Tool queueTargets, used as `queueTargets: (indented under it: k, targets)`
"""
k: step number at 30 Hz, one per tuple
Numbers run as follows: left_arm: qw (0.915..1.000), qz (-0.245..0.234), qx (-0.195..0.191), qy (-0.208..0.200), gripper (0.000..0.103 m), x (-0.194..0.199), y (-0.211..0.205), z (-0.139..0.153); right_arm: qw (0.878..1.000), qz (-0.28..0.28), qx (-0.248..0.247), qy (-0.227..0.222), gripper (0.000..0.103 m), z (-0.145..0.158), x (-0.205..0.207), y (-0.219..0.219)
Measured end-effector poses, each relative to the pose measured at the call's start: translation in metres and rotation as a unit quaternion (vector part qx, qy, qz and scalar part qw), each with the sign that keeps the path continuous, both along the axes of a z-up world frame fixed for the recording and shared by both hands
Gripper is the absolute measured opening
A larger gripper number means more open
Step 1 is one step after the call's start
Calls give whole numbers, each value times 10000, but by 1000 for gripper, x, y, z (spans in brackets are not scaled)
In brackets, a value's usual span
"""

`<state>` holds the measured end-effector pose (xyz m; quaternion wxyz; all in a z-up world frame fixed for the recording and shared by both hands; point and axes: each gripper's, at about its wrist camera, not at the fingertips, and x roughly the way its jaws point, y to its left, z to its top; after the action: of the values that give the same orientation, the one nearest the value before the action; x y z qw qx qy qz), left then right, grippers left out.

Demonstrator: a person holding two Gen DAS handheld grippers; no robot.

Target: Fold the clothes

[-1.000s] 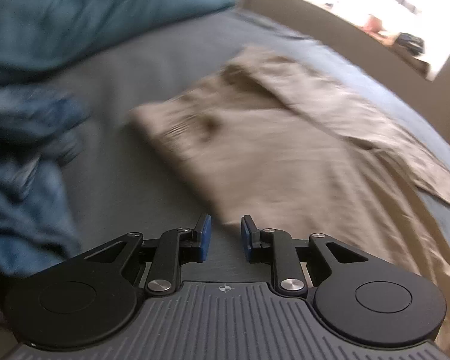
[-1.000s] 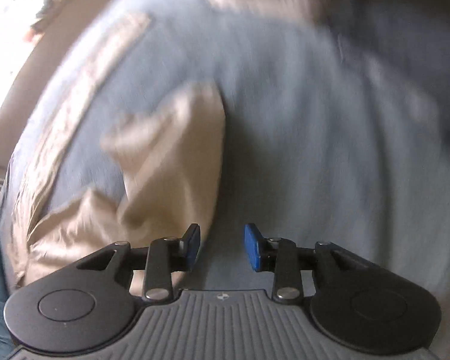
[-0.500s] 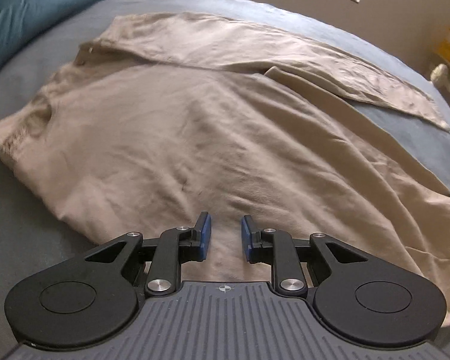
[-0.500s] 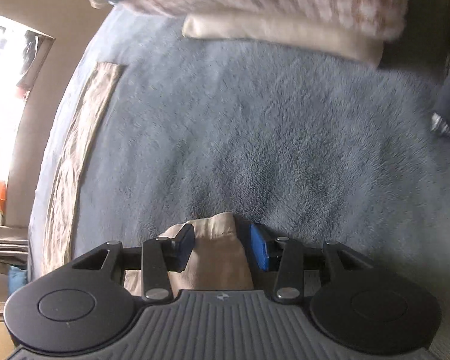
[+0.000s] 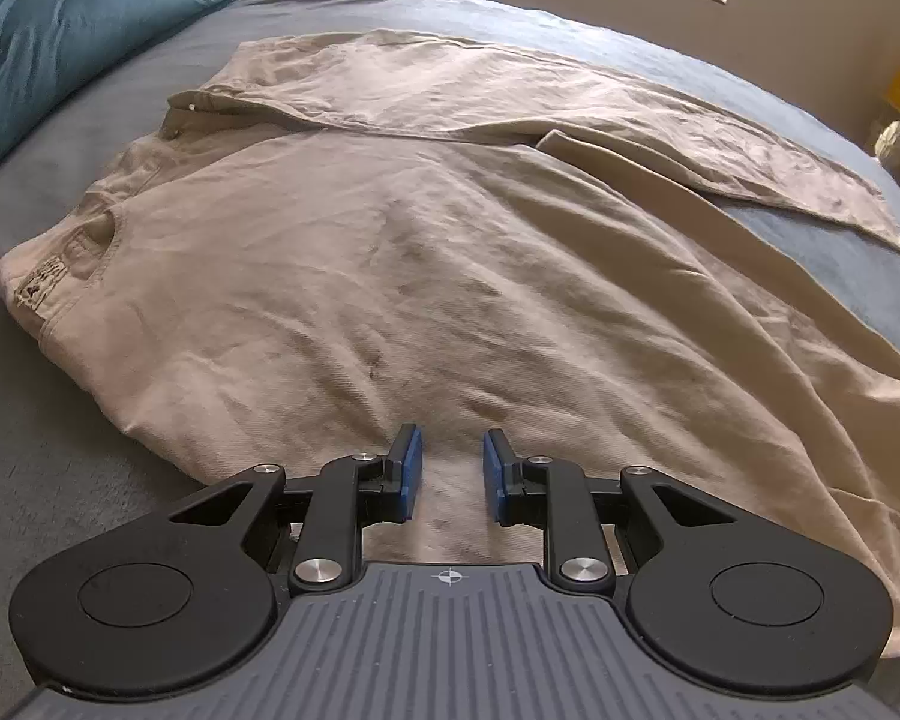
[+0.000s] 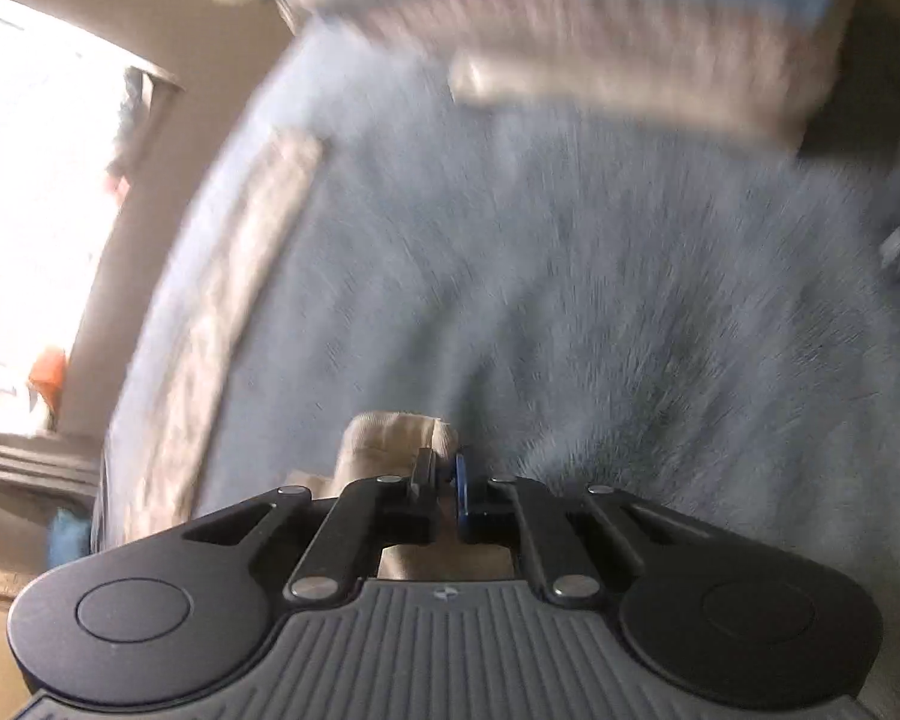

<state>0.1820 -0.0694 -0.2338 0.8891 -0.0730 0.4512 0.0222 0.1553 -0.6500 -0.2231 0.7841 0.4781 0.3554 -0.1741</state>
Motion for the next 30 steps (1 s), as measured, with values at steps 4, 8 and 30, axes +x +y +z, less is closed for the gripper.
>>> queueTargets:
  k: [4,8,30]
  targets:
    - [10000,28,-32,-11,22,-2,2,0,9964,-784,-309,-17,6,22,-51,-13]
    - [10000,8,-30,-6,22,-1,2,-1,9894,-1287,-236,635,6,4,-90,-21]
    - [9999,-96,-23,15,23,0,2,-2,9565,1833,-1766,1426,62,-8,69,4]
